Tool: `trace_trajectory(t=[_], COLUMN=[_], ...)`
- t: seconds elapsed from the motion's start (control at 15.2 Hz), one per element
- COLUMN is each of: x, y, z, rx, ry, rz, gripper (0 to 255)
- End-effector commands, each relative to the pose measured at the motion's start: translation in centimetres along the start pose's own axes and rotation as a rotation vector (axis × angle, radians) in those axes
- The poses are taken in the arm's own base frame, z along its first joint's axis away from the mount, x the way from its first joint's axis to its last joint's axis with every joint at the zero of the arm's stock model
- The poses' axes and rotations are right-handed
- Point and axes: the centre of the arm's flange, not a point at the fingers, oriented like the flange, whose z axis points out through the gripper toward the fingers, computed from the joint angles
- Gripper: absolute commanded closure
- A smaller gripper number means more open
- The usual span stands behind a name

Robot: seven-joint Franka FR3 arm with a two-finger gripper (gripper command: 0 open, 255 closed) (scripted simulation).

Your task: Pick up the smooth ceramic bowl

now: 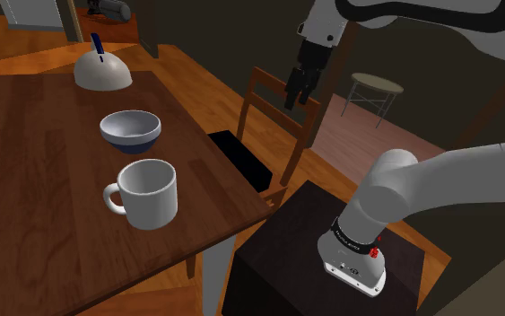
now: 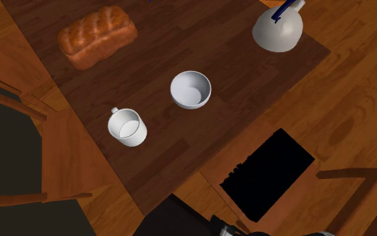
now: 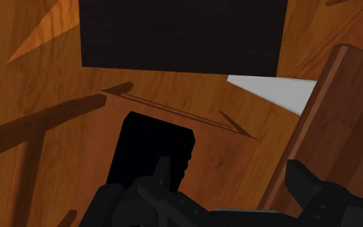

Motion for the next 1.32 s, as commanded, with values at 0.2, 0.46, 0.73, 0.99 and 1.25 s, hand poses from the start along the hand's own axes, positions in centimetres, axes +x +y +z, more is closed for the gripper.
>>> trace_trajectory(t=[0.2, 0.46, 0.73, 0.99, 1.25], x=[3.1, 7.2, 11.3, 15.4, 19.5], y=[-2.3, -5.5, -8.5, -11.6, -14.6], z=[1.0, 2.3, 3.6, 4.9, 6.3], rx=[-0.001, -0.001, -0.002, -0.003, -0.004], ry=[-0.001, -0.003, -0.005, -0.007, -0.009], rz=[0.004, 0.01, 0.016, 0.022, 0.028], gripper=[0, 0, 0, 0, 0])
